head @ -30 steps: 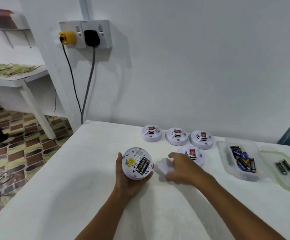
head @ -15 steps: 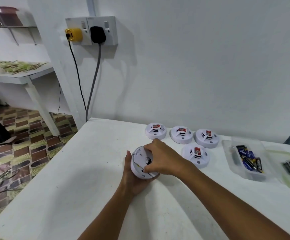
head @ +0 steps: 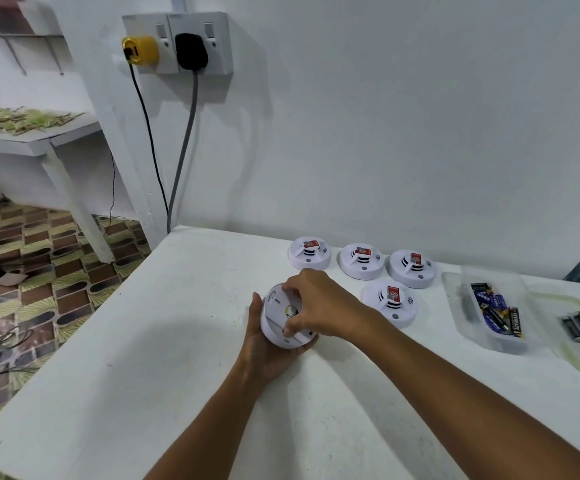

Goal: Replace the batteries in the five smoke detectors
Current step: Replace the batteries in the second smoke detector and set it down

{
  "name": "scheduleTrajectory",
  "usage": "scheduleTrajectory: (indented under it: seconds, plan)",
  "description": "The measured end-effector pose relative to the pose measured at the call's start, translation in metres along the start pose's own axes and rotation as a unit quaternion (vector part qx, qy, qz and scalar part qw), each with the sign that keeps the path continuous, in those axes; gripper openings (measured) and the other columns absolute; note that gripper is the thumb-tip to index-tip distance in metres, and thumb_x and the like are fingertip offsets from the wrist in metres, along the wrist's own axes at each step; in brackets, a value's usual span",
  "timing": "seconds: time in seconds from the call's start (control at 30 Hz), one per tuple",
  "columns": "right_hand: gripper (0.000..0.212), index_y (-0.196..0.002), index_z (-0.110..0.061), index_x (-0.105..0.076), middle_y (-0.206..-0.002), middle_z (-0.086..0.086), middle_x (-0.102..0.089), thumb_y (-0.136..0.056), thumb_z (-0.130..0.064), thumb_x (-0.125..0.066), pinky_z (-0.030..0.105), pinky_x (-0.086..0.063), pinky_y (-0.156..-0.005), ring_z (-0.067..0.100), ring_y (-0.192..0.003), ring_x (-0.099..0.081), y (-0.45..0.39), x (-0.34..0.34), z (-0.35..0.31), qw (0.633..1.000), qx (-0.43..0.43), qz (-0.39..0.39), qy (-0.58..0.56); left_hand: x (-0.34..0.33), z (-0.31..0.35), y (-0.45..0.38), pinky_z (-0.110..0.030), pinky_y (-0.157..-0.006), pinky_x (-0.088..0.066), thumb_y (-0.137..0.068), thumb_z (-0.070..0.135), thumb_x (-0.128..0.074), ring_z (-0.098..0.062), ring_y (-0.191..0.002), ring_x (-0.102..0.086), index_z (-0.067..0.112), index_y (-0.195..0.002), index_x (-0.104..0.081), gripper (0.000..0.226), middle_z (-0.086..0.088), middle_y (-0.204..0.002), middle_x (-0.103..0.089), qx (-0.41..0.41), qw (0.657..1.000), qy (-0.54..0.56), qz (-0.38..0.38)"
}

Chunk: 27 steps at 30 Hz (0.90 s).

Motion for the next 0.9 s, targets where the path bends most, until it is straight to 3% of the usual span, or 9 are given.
scheduleTrajectory:
  seconds: [0.07, 0.13, 0.2, 0.27, 0.33, 0.4, 0.57, 0.7, 0.9]
  plan:
    - [0.038, -0.089, -0.020, -0.060, -0.073, -0.012, -0.038, -0.063, -0.026, -0.087, 0.019, -0.027, -0.053, 0.008, -0.068, -0.040, -0.002, 0.000, 0.004, 1.000, -0.013, -0.007, -0.014, -0.002, 0.001, 0.000, -0.051, -0.100, -0.035, -0.084, 0.066, -0.029, -0.034, -0.109, -0.055, 0.015, -0.120, -0.055, 0.068, -0.015, -0.108, -0.069, 0.003, 1.000, 0.004, -0.002]
    - [0.060, -0.113, -0.012, -0.060, -0.085, -0.007, -0.047, -0.062, -0.026, -0.088, 0.019, -0.034, -0.057, 0.013, -0.080, -0.048, -0.003, 0.001, 0.006, 0.999, -0.023, -0.021, -0.017, -0.005, 0.001, 0.001, -0.050, -0.095, -0.036, -0.090, 0.065, -0.023, -0.034, -0.104, -0.056, 0.014, -0.113, -0.056, 0.065, -0.015, -0.103, -0.070, 0.007, 1.000, 0.003, 0.002]
    - [0.064, -0.114, -0.012, -0.058, -0.091, -0.004, -0.052, -0.060, -0.026, -0.089, 0.021, -0.041, -0.061, 0.017, -0.084, -0.054, -0.005, 0.004, 0.006, 0.999, -0.022, -0.026, -0.019, -0.007, -0.001, 0.002, -0.051, -0.092, -0.038, -0.085, 0.066, -0.031, -0.034, -0.105, -0.057, 0.014, -0.117, -0.056, 0.065, -0.015, -0.106, -0.068, 0.012, 1.000, -0.001, -0.001]
    - [0.064, -0.110, -0.011, -0.057, -0.094, 0.000, -0.056, -0.058, -0.027, -0.090, 0.026, -0.044, -0.065, 0.019, -0.084, -0.056, -0.009, 0.004, 0.007, 0.999, -0.030, -0.039, -0.018, -0.012, -0.002, 0.006, -0.053, -0.091, -0.047, -0.067, 0.067, -0.057, -0.035, -0.108, -0.059, 0.014, -0.127, -0.053, 0.080, -0.017, -0.117, -0.065, 0.021, 1.000, 0.009, -0.017]
    - [0.062, -0.105, -0.011, -0.055, -0.093, 0.002, -0.056, -0.057, -0.029, -0.091, 0.027, -0.043, -0.063, 0.017, -0.080, -0.053, -0.012, 0.003, 0.008, 0.998, -0.037, -0.053, -0.008, -0.013, -0.003, 0.007, -0.051, -0.081, -0.056, -0.050, 0.064, -0.078, -0.037, -0.111, -0.058, 0.014, -0.131, -0.052, 0.099, -0.019, -0.122, -0.064, 0.030, 0.999, 0.006, -0.030]
    - [0.058, -0.097, -0.012, -0.051, -0.087, 0.000, -0.052, -0.058, -0.030, -0.090, 0.025, -0.038, -0.058, 0.016, -0.074, -0.049, -0.013, 0.002, 0.006, 0.997, -0.034, -0.067, 0.009, -0.013, -0.004, 0.007, -0.051, -0.076, -0.058, -0.042, 0.059, -0.086, -0.037, -0.113, -0.055, 0.015, -0.129, -0.054, 0.103, -0.019, -0.120, -0.065, 0.037, 0.999, 0.016, -0.036]
    - [0.053, -0.089, -0.015, -0.045, -0.074, -0.006, -0.042, -0.061, -0.029, -0.088, 0.025, -0.031, -0.051, 0.011, -0.062, -0.041, -0.013, 0.002, 0.000, 0.996, -0.006, -0.076, 0.056, -0.009, 0.000, 0.002, -0.049, -0.078, -0.057, -0.076, 0.063, -0.039, -0.034, -0.109, -0.056, 0.017, -0.127, -0.051, 0.069, -0.016, -0.112, -0.068, 0.025, 0.999, 0.018, -0.022]
    - [0.054, -0.093, -0.015, -0.048, -0.082, -0.003, -0.050, -0.061, -0.031, -0.088, 0.023, -0.035, -0.054, 0.015, -0.071, -0.048, -0.014, 0.002, 0.004, 0.997, -0.014, -0.066, 0.043, -0.010, 0.000, 0.002, -0.051, -0.086, -0.049, -0.079, 0.064, -0.035, -0.034, -0.110, -0.054, 0.018, -0.120, -0.052, 0.065, -0.015, -0.118, -0.062, 0.025, 1.000, -0.001, -0.015]
    - [0.054, -0.092, -0.014, -0.049, -0.085, 0.001, -0.052, -0.059, -0.031, -0.089, 0.024, -0.034, -0.053, 0.016, -0.071, -0.048, -0.013, 0.001, 0.008, 0.998, -0.021, -0.054, 0.038, -0.008, 0.000, 0.003, -0.045, -0.072, -0.059, -0.079, 0.062, -0.040, -0.030, -0.091, -0.070, 0.016, -0.127, -0.049, 0.067, -0.013, -0.105, -0.071, 0.018, 0.999, -0.036, -0.021]
Point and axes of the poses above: each hand's wrist, its own y-axis away from the middle knuckle, its own x-axis out of the back of the hand, z = x × y, the point moved 9 cm from there along -y, towards the middle knuckle
